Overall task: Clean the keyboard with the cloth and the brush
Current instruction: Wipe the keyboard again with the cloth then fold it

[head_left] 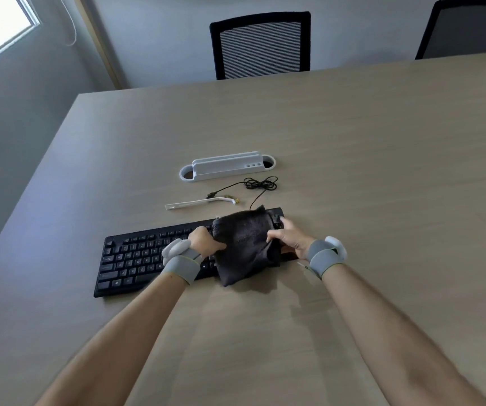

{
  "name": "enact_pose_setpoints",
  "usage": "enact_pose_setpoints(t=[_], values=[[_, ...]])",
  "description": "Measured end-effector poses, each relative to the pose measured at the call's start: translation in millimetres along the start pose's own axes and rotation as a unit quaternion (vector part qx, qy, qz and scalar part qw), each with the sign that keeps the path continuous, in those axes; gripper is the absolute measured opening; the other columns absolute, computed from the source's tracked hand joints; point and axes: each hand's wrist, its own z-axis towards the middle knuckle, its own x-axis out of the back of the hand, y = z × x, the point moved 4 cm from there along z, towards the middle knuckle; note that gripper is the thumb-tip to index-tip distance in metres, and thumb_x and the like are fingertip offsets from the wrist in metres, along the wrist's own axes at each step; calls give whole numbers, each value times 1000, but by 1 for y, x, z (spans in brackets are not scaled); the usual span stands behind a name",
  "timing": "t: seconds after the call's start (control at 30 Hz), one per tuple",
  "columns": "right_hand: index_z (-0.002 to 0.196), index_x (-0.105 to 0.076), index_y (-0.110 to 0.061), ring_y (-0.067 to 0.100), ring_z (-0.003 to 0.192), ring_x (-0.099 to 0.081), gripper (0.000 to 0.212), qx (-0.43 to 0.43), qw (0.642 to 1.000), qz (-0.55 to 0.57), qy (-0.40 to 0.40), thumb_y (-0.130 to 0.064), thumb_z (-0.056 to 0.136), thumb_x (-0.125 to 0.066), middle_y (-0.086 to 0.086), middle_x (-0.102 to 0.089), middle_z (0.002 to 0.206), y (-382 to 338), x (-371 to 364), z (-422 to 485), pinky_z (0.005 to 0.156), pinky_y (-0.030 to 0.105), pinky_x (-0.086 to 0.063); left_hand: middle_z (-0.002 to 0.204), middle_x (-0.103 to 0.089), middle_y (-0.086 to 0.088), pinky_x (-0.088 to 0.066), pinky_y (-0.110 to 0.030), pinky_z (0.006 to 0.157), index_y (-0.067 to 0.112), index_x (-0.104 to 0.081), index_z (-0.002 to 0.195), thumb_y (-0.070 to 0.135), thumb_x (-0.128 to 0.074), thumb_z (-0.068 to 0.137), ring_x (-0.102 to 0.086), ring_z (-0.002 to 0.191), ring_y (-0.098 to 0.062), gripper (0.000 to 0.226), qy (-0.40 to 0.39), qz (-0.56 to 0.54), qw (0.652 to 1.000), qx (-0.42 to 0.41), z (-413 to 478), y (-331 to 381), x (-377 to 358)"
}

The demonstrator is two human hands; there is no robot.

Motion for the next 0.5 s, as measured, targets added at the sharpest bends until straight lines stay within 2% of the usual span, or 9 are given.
enact_pose_setpoints(t=[0.03,0.07,0.1,0.13,0.2,0.27,0.33,0.4,0.5], values=[[96,-56,-14,19,75,-52,26,17,999,34,8,7,81,-52,8,-56,89,-6,5,-3,60,27,-43,54,-41,-2,-42,-37,65,9,-40,49,22,-72,76,-47,65,-21,44,-9,-80,997,1,0,2,-3],[84,-55,-15,19,73,-51,24,30,997,61,31,9,81,-49,7,-54,81,-12,15,-4,60,26,-42,55,-43,-3,-40,-34,60,10,-45,51,18,-71,76,-44,58,-19,38,-22,-169,985,2,0,8,-7],[81,-54,-14,22,76,-52,24,41,994,82,53,9,81,-48,8,-54,78,-18,27,-4,62,26,-42,57,-44,-4,-37,-30,55,11,-49,54,16,-68,77,-41,54,-16,31,-37,-248,968,-3,0,18,-10],[85,-55,-12,25,83,-53,21,52,992,80,77,8,81,-49,9,-55,81,-25,42,-4,65,27,-42,61,-47,-4,-36,-26,53,12,-52,59,15,-63,80,-42,54,-15,23,-53,-315,947,-13,0,30,-13],[103,-53,-9,27,97,-52,23,49,993,6,109,0,81,-53,12,-54,98,-35,72,-4,74,32,-44,75,-53,-6,-44,-25,58,10,-55,78,10,-54,85,-50,63,-15,7,-97,-415,904,-37,-1,62,-21],[125,-50,-4,30,113,-51,43,20,982,-91,163,-6,83,-57,13,-53,123,-38,102,-1,84,35,-44,92,-55,-9,-51,-33,66,13,-49,93,4,-49,89,-57,77,-20,9,-130,-438,887,-66,0,94,-31],[129,-52,-4,30,113,-51,46,30,967,-126,220,-5,83,-55,12,-53,134,-36,129,2,81,30,-41,100,-54,-14,-53,-39,72,17,-41,86,2,-45,92,-58,85,-27,16,-145,-416,892,-95,1,123,-45],[125,-56,-6,29,107,-53,42,47,954,-134,262,-2,85,-50,13,-56,132,-32,147,3,77,28,-39,102,-54,-17,-55,-37,67,18,-35,80,5,-43,94,-59,84,-28,21,-147,-402,897,-112,4,145,-57],[132,-49,-6,33,118,-52,46,39,947,-137,289,1,87,-45,13,-53,134,-21,163,9,87,32,-43,101,-52,-18,-55,-23,49,17,-34,86,6,-43,94,-58,76,-25,17,-150,-396,899,-112,8,162,-73]])
